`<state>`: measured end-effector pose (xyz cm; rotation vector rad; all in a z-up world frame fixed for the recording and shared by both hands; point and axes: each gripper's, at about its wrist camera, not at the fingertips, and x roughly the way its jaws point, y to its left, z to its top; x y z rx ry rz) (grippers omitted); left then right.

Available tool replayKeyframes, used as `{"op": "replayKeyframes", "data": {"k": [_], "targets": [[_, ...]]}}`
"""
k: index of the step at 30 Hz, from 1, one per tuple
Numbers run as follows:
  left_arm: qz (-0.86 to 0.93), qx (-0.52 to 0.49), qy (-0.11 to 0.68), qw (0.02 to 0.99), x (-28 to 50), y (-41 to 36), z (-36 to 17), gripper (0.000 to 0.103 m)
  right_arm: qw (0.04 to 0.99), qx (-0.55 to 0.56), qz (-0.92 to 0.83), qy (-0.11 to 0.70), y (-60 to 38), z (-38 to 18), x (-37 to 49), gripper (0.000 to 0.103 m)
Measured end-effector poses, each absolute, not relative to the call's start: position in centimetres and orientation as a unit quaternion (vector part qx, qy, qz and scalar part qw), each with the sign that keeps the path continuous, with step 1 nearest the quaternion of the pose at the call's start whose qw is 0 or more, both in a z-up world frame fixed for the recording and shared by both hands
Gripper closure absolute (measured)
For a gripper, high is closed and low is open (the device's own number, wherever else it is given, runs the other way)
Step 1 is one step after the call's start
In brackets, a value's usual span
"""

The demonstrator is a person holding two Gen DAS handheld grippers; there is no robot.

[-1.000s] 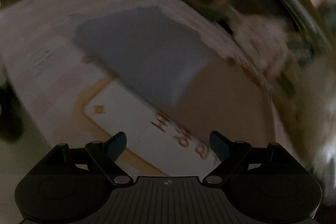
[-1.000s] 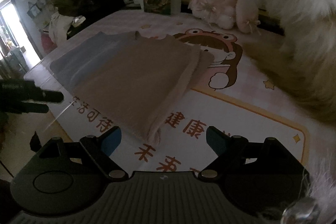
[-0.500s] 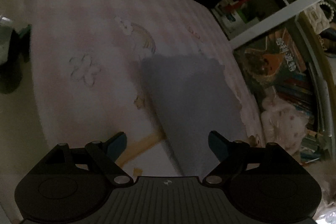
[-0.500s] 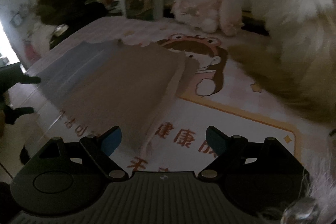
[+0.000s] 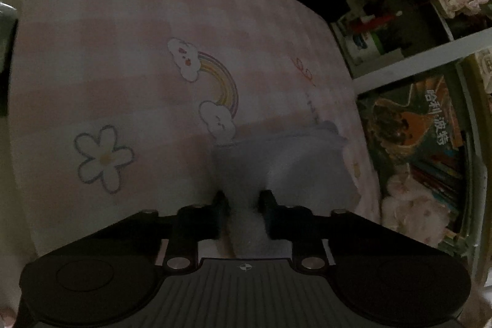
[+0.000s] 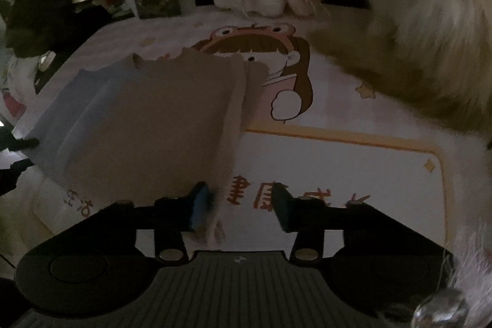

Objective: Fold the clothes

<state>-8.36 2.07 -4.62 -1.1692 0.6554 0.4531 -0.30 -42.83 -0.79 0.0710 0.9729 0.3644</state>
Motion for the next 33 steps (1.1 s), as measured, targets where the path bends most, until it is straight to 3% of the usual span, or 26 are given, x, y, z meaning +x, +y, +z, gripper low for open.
{"op": "replayKeyframes", "data": {"k": [2,8,11,13,15,21,25,28,33], "targets": [[0.189,-0.508,0.3,0.785,-7.8,1.6,-3.7,0.095,0.864,0.041,0.171,0.472,-42.4,-1.0,-0.1,0.072],[0.063,-0.341,0.272,0.898,-6.3,-1.6,1.3,0.093,0.858,0.048,0.17,0.482,-40.8,-1.3,0.5,0.079],[0.085,-0.382,0.294,0.872,-6.0,0.2,-0.5,0.092,0.858,0.043,0.169,0.483,-39.9,-1.3,0.7,0.079],[0.105,-0.435,0.306,0.84,-6.1,1.8,-2.4,0.083,0.859,0.043,0.167,0.483,-39.6,-1.4,0.7,0.079],[0.114,-0.467,0.32,0.816,-6.1,2.9,-3.8,0.082,0.859,0.043,0.164,0.483,-39.3,-1.4,0.7,0.079],[0.107,-0.488,0.32,0.805,-5.3,3.5,-5.6,0.078,0.861,0.056,0.151,0.483,-39.2,-1.4,0.6,0.079],[0.11,-0.506,0.306,0.799,-5.0,3.6,-6.4,0.081,0.86,0.058,0.152,0.483,-38.6,-1.5,0.6,0.079],[0.107,-0.486,0.307,0.812,-4.4,3.8,-6.2,0.093,0.86,0.058,0.154,0.484,-38.1,-1.5,0.7,0.079],[0.098,-0.443,0.285,0.844,-4.6,4.8,-4.7,0.094,0.859,0.056,0.158,0.484,-37.1,-1.5,0.8,0.079]]}}
